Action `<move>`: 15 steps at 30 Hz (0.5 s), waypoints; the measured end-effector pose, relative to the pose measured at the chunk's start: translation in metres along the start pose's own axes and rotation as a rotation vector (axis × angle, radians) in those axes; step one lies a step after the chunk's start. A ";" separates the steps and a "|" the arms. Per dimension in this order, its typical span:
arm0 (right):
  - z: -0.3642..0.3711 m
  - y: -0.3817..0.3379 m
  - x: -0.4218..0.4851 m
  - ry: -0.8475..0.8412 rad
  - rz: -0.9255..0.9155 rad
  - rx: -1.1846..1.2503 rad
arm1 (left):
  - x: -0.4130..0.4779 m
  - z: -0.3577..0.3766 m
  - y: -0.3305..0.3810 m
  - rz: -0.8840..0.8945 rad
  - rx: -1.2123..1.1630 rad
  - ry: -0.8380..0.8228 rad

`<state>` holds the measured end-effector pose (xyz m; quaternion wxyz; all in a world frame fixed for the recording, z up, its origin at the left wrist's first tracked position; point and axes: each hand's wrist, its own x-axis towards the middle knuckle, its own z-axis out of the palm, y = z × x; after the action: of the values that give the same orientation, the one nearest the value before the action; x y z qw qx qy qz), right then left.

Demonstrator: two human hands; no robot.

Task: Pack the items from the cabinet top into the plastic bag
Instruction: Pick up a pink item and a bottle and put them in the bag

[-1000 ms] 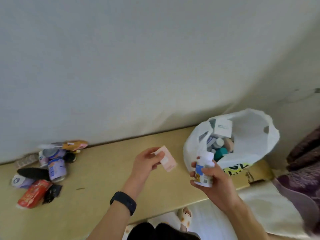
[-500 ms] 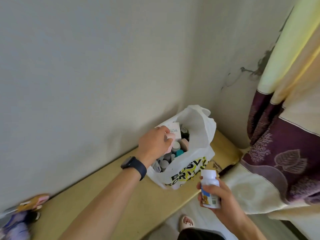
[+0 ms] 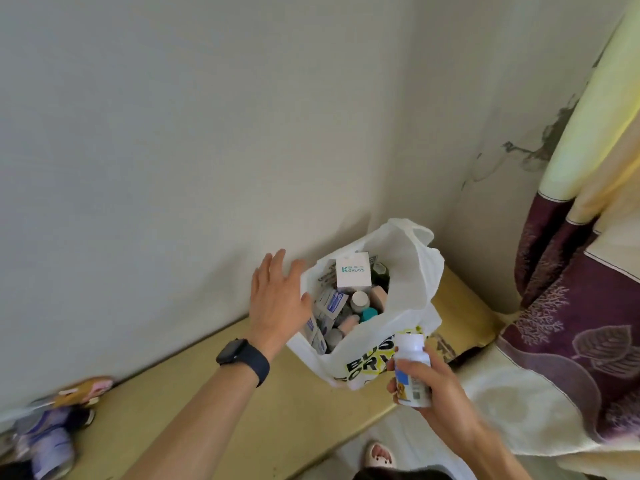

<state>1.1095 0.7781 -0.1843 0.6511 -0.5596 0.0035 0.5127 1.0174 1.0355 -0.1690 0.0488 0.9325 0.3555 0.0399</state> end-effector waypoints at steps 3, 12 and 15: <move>0.016 -0.014 0.019 0.042 -0.082 -0.145 | -0.012 0.001 -0.015 -0.182 -0.094 -0.188; 0.060 -0.045 0.118 0.153 -0.453 -0.891 | -0.035 -0.004 -0.015 -0.380 -0.654 -0.142; 0.069 -0.026 0.146 0.133 -0.393 -1.019 | -0.038 -0.009 -0.014 -0.394 -0.739 -0.136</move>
<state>1.1572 0.9297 -0.2239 0.3794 -0.8253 -0.3087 0.2820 0.9788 1.0215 -0.1633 0.4100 0.7669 0.4849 0.0930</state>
